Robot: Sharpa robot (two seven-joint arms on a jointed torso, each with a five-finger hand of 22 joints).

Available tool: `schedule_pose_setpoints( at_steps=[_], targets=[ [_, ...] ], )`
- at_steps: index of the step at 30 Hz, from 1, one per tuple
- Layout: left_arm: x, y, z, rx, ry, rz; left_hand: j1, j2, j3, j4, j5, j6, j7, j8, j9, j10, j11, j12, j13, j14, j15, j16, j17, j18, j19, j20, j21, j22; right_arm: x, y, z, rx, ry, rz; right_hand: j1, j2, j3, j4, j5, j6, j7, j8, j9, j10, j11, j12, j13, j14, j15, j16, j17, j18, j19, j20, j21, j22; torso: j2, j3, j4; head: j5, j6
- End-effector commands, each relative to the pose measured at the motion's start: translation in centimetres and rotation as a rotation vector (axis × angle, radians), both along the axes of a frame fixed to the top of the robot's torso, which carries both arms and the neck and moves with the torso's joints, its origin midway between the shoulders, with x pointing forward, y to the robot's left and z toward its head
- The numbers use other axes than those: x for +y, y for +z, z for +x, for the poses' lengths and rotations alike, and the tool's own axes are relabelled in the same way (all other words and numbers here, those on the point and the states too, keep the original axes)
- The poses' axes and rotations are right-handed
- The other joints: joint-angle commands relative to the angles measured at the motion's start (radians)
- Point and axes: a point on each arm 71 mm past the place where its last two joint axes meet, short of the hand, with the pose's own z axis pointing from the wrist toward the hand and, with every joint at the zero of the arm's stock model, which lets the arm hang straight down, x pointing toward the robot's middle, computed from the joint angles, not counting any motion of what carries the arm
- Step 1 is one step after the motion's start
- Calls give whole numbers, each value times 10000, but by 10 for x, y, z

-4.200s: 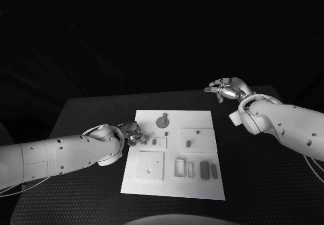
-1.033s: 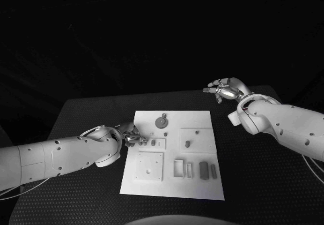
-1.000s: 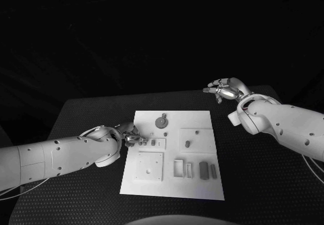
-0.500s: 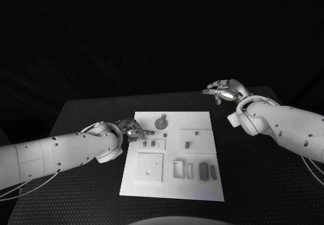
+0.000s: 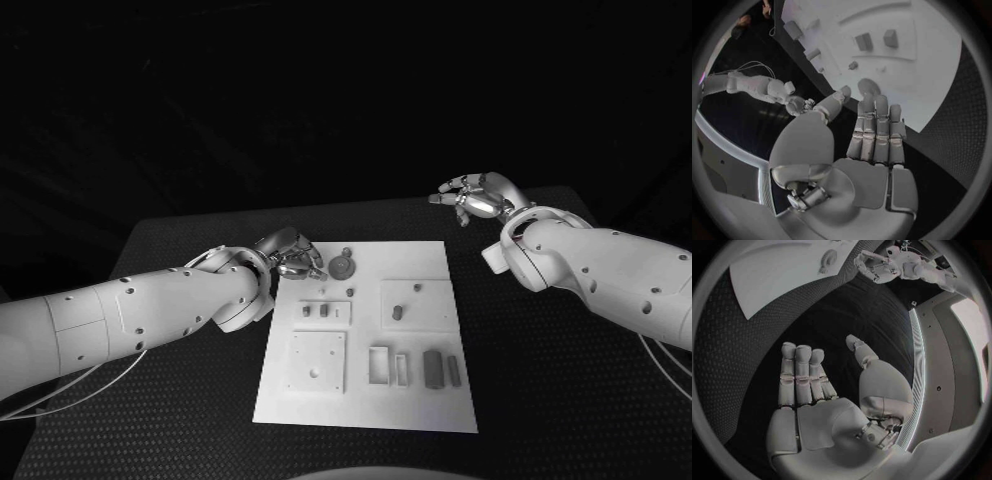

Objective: Assemble the parts on the task board

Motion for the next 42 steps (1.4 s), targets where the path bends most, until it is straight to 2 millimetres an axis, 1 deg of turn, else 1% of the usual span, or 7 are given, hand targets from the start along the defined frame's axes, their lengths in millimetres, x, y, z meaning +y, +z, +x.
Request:
schedule_pose_setpoints(
  at_steps=[1,5,9,23,29,33,42],
  targets=[
    [-19,10,2,-1237,-1886,306,418,-51,95,-45,-23,-96,-18,-67,-80,-56,142,-474,-282,-26,70,-43,-49,12,-68,-33,-60,39,2,0,0,15,186,-4,-57,24,-24,36,41,325,250,47,-9,-1459,167,41,-15,-81,-18,32,-17,289,-2,48,-46,7,1,3,5,1,46],
    [-32,13,8,-2224,-2840,1329,870,-59,142,-56,-18,-202,-50,-176,-244,-43,309,-1476,-797,-379,282,-304,-251,-55,-368,156,-318,84,5,0,0,14,217,7,-52,29,-22,33,40,326,249,49,-10,-1460,167,45,-20,-82,-18,34,-20,289,-1,48,-48,9,2,-2,-4,-20,106],
    [-42,12,9,-2655,-3393,1895,867,-92,59,-39,-68,-205,-59,-228,-342,56,373,-2012,-1026,-336,301,-333,-319,-17,-331,189,-378,140,6,0,1,23,233,16,-50,31,-21,32,39,327,249,50,-11,-1461,167,47,-23,-83,-18,36,-22,289,-1,48,-49,10,2,1,-15,-20,113],
    [-71,1,10,-2582,-4614,3105,715,-247,-64,28,63,-280,-21,-357,-595,309,468,-2997,-1379,90,29,206,-170,-28,102,-47,-351,331,10,-1,1,29,309,40,-47,40,-20,30,38,328,249,53,-14,-1463,167,53,-34,-85,-17,39,-29,289,0,48,-53,14,11,2,-6,-71,126],
    [-75,-6,10,-2379,-4765,3387,695,-253,-96,45,36,-323,-10,-391,-733,497,456,-3354,-1545,436,-240,976,118,8,560,-301,-108,559,11,-1,0,29,330,46,-48,43,-21,29,38,328,250,54,-15,-1464,167,57,-39,-85,-17,42,-32,289,1,48,-55,16,15,-10,-1,-92,110],
    [-76,-8,10,-2358,-4796,3462,702,-251,-138,58,23,-323,5,-390,-784,614,398,-3461,-1588,744,-365,1522,320,82,923,-447,142,723,11,-1,0,30,342,50,-47,45,-21,29,38,328,250,55,-16,-1464,167,58,-40,-85,-17,43,-33,289,1,48,-55,17,16,-12,6,-109,96],
    [-75,-10,12,-2342,-4740,3623,710,-195,-225,85,71,-306,12,-368,-928,962,199,-3705,-1658,1676,-608,3172,785,517,2081,-730,1161,1177,12,-1,0,30,361,56,-46,50,-21,27,39,328,250,56,-17,-1464,167,64,-46,-84,-18,47,-36,289,3,48,-57,20,-1,-12,25,-126,65]
  ],
)
